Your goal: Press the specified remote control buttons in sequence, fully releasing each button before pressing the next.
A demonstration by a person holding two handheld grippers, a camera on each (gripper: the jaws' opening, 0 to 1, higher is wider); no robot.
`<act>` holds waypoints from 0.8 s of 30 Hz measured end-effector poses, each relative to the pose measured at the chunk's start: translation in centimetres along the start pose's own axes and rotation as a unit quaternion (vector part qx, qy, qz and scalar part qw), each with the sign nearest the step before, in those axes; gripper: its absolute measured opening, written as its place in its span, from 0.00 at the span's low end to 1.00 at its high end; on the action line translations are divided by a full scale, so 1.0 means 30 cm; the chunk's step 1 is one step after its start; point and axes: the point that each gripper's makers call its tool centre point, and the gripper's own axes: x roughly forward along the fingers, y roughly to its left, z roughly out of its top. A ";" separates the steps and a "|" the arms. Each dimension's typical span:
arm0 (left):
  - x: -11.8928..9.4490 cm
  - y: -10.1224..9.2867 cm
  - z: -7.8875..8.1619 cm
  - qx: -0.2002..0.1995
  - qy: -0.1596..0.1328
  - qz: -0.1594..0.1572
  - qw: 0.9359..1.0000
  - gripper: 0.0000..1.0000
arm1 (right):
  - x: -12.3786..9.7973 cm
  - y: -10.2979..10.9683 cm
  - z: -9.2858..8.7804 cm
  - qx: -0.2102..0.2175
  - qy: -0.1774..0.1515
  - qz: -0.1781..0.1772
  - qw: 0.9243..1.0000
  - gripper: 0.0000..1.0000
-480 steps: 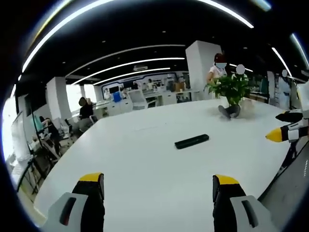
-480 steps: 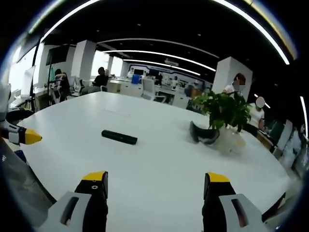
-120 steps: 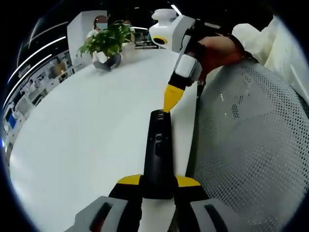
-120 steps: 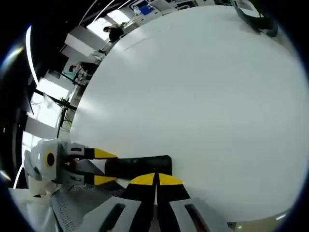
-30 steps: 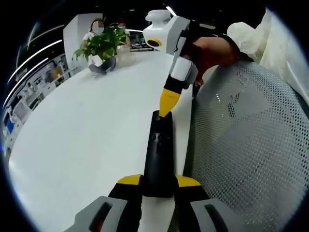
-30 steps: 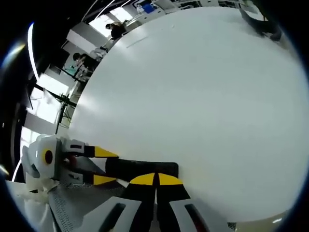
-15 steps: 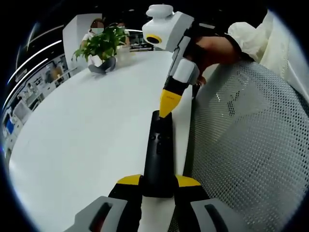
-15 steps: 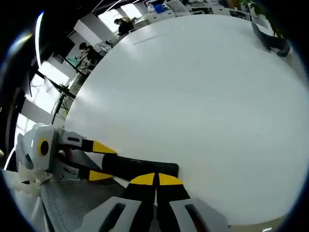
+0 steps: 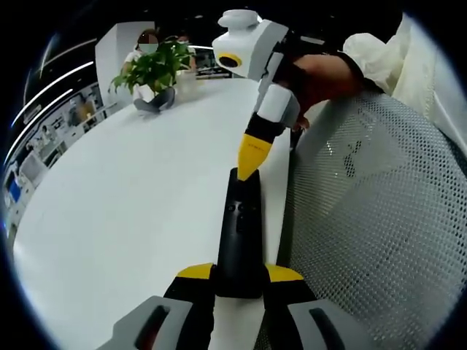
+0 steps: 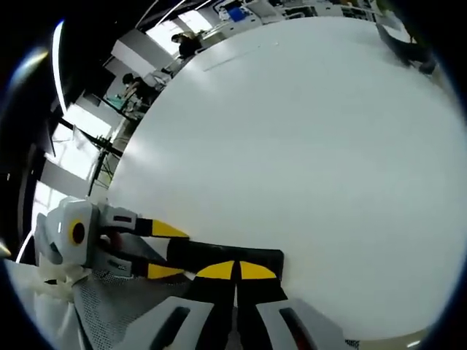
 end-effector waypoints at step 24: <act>0.001 0.000 0.003 -0.002 -0.004 -0.002 1.000 0.25 | 0.002 -0.001 -0.011 -0.048 0.004 -0.024 0.999 0.00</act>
